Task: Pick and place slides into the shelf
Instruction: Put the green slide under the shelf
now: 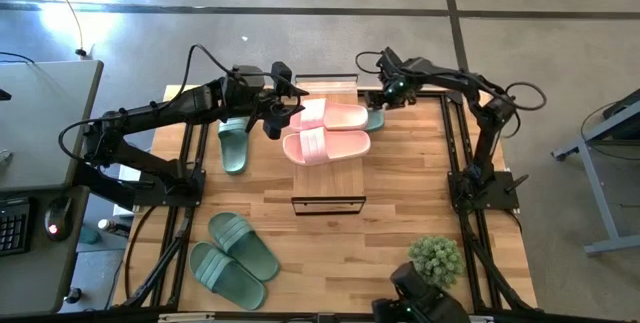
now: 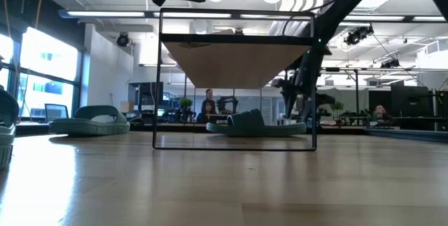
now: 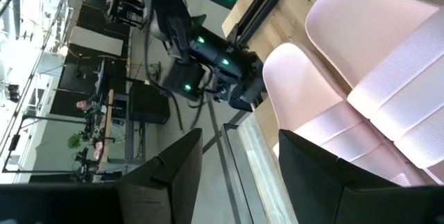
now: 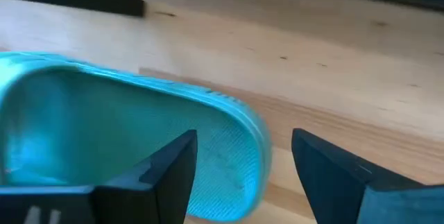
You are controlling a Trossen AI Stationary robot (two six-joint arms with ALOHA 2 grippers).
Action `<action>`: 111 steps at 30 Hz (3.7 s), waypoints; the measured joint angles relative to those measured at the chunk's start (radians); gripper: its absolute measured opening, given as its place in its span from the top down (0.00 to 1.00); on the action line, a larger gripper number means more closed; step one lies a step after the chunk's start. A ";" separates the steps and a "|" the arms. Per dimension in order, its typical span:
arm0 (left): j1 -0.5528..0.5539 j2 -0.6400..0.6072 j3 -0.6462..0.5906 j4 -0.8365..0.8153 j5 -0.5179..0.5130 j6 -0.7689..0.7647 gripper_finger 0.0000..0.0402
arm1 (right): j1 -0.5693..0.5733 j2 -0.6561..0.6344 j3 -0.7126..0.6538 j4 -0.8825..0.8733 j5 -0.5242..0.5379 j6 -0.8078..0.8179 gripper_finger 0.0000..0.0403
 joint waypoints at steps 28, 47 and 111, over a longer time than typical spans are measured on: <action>0.000 0.000 0.000 -0.082 -0.053 -0.035 0.57 | -0.034 -0.071 -0.190 0.041 -0.015 0.040 1.00; 0.000 0.000 0.000 -0.081 -0.053 -0.047 0.57 | 0.027 -0.083 -0.333 0.375 -0.108 0.222 1.00; 0.333 0.002 -0.444 -0.700 0.066 -0.765 0.57 | 0.098 -0.661 -0.333 0.186 0.035 -0.143 1.00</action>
